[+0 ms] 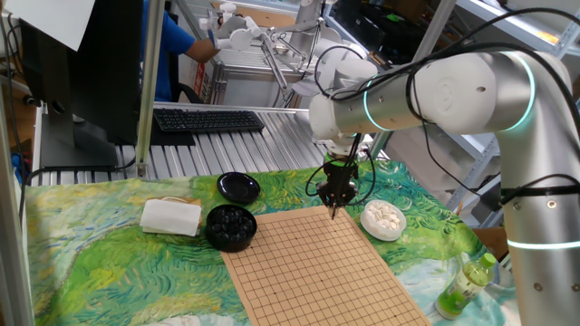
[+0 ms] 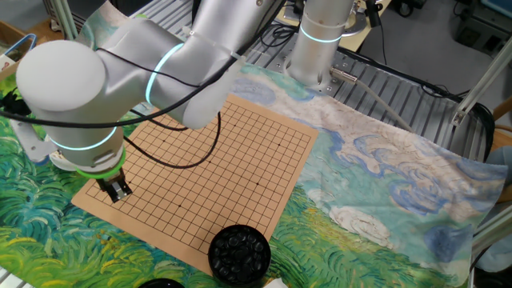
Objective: Play the first move as black on the 3-4 point in the upper right corner of the Go board
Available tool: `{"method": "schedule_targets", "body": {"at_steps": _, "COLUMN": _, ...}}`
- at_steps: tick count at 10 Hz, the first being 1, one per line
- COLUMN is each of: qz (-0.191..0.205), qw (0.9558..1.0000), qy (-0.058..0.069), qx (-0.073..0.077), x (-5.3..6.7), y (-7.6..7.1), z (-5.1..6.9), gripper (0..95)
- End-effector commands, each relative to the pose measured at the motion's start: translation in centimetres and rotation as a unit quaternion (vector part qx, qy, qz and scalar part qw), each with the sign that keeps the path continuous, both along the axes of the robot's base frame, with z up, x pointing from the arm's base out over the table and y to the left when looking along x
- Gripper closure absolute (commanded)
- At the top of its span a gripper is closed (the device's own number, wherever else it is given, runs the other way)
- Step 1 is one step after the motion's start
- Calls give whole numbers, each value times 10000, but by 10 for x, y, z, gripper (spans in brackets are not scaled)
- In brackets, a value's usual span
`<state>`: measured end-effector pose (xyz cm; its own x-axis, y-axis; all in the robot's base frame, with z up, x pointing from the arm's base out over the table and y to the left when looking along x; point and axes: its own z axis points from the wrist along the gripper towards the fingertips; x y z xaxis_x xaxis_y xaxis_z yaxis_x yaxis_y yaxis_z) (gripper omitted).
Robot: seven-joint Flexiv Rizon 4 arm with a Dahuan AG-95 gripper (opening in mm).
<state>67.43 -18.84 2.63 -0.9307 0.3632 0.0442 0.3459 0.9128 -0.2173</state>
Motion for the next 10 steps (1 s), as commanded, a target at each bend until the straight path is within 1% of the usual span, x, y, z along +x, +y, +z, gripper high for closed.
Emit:
{"method": "schedule_targets", "body": {"at_steps": 1, "qz": 6, "qw": 10000, "qy": -9, "qx": -13, "x": -2, "y": 0, "z": 0, "gripper": 950}}
{"method": "schedule_targets", "body": {"at_steps": 4, "qz": -16, "qw": 10000, "qy": -18, "qx": -31, "x": -4, "y": 1, "z": -2, "gripper": 950}}
{"method": "schedule_targets", "body": {"at_steps": 7, "qz": 22, "qw": 9999, "qy": -48, "qx": -122, "x": -7, "y": 1, "z": -3, "gripper": 950}}
{"method": "schedule_targets", "body": {"at_steps": 10, "qz": 22, "qw": 9998, "qy": -57, "qx": -164, "x": -7, "y": 1, "z": -4, "gripper": 950}}
